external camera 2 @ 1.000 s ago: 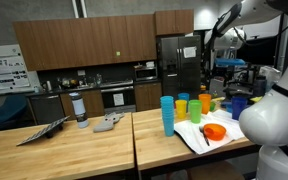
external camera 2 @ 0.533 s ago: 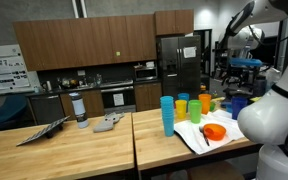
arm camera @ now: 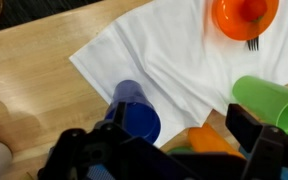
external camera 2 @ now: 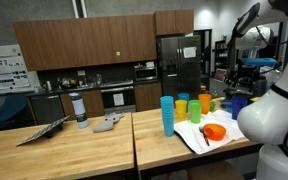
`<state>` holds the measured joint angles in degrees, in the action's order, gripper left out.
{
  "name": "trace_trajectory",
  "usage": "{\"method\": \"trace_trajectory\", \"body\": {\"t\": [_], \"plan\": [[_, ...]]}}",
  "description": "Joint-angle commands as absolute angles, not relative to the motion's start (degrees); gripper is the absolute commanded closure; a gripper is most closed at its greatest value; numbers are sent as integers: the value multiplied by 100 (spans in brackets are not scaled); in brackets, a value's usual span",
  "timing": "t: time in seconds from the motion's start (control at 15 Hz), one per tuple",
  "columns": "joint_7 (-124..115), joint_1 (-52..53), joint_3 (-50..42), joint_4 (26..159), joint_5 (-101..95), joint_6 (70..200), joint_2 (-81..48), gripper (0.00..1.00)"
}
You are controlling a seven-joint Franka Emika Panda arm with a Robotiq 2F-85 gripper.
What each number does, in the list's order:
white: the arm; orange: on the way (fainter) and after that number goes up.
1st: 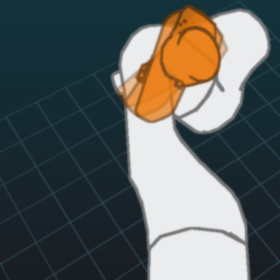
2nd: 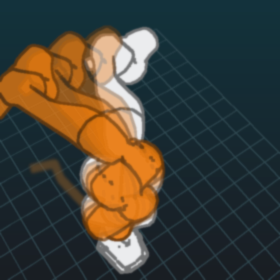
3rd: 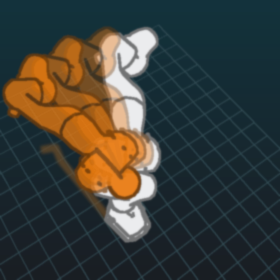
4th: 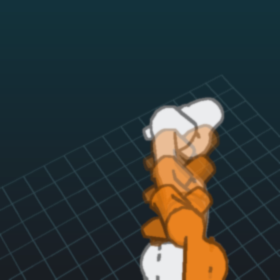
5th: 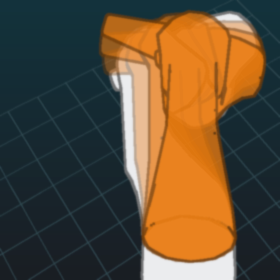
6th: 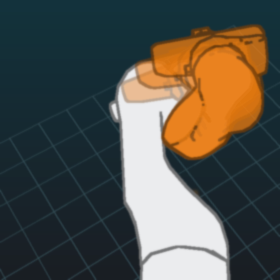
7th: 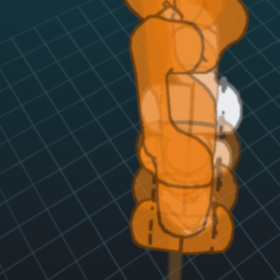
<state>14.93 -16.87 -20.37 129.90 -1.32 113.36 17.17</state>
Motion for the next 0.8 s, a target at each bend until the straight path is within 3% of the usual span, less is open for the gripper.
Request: {"method": "trace_trajectory", "body": {"t": [0.0, 0.73], "plan": [[2302, -1645, -2111, 12728, -501, 11033, 1478, 0], [1956, -1677, -2227, 12782, 118, 11710, 1423, 0]]}}
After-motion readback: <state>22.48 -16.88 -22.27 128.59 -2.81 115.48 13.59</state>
